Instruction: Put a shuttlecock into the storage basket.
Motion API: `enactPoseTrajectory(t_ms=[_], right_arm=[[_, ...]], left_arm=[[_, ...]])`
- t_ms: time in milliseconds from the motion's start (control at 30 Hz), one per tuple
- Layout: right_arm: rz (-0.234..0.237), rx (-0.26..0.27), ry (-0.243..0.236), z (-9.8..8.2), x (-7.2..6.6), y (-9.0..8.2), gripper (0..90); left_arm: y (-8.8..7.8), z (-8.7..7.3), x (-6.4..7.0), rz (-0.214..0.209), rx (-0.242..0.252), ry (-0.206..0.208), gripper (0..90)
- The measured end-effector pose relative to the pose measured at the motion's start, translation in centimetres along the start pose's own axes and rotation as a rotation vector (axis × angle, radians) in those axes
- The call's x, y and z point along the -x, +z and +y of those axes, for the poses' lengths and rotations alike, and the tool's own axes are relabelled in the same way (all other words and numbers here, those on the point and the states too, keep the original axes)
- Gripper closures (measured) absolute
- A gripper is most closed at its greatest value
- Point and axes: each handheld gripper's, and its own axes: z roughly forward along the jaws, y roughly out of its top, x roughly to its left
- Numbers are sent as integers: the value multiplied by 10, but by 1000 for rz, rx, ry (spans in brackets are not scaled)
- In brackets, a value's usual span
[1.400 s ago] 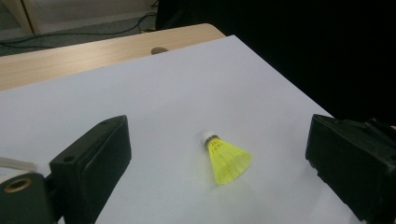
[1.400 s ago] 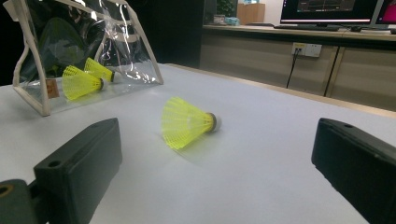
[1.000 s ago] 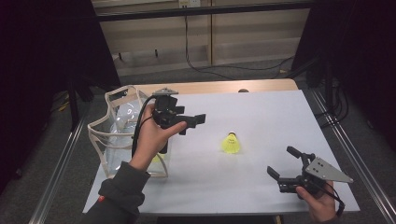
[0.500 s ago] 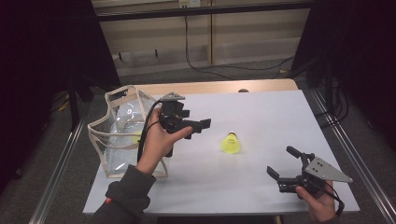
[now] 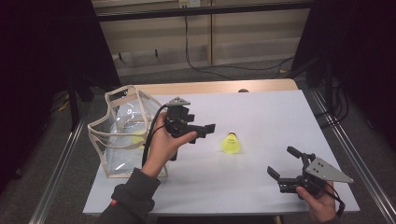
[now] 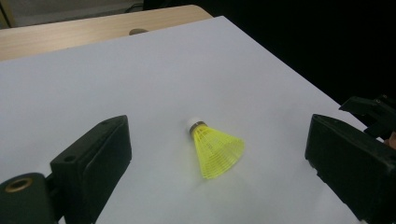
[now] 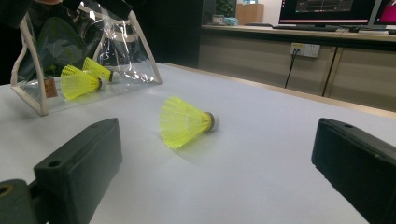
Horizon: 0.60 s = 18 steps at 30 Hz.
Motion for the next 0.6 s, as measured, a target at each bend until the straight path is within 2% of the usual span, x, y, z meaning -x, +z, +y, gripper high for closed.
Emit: enactPoseTrajectory(t_ms=[333,600], right_arm=[[0,-2,0,0,0,0,15],[1,-1,0,0,0,0,15]], left_arm=[[12,-13,0,-3,-15,-5,75],[17,-20,1,-1,-17,9,70]])
